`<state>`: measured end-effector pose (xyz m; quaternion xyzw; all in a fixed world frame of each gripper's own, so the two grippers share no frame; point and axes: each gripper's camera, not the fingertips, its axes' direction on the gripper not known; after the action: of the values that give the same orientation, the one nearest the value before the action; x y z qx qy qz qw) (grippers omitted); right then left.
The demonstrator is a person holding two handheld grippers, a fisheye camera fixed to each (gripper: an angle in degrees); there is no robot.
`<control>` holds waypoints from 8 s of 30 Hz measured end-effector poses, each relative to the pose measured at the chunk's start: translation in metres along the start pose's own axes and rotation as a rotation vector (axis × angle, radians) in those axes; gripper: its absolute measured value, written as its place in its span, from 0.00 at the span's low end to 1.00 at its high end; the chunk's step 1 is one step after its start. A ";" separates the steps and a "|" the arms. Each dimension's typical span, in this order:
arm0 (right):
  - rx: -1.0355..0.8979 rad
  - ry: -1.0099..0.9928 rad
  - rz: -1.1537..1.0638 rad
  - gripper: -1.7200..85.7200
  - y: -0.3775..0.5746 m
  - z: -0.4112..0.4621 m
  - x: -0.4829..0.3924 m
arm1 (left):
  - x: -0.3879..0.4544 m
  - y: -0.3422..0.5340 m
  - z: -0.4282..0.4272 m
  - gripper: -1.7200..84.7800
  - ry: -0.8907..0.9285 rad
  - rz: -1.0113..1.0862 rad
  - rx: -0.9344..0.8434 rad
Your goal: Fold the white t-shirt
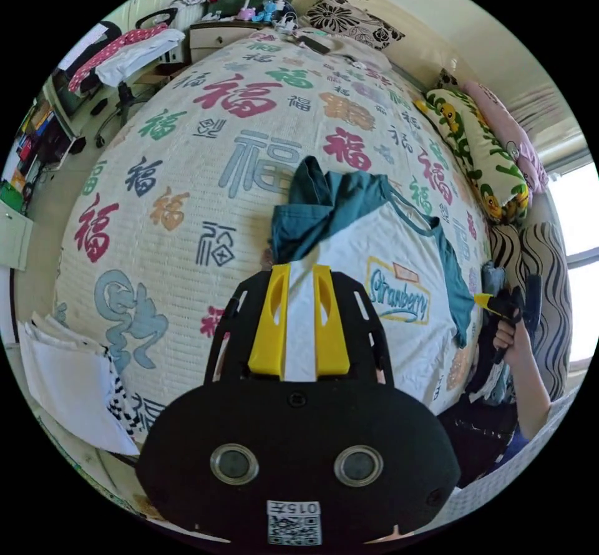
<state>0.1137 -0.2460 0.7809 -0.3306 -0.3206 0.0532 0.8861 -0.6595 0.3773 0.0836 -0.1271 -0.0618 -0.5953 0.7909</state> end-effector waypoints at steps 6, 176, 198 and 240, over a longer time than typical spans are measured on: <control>-0.158 0.098 -0.149 0.10 -0.171 0.149 -0.098 | -0.079 -0.056 -0.029 0.12 0.155 0.033 -0.042; 0.471 -0.037 0.353 0.02 0.438 -0.211 0.098 | 0.432 -0.007 0.251 0.01 0.416 1.074 -0.203; -0.033 0.126 0.287 0.02 0.285 -0.033 0.045 | 0.142 -0.029 0.241 0.04 0.353 0.326 -0.296; -0.107 0.212 0.191 0.02 0.052 0.060 -0.031 | -0.062 -0.025 -0.120 0.03 0.174 0.082 -0.066</control>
<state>0.0594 -0.1826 0.7668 -0.4100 -0.1946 0.0851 0.8870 -0.7071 0.3949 -0.0439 -0.1033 0.0319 -0.5729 0.8124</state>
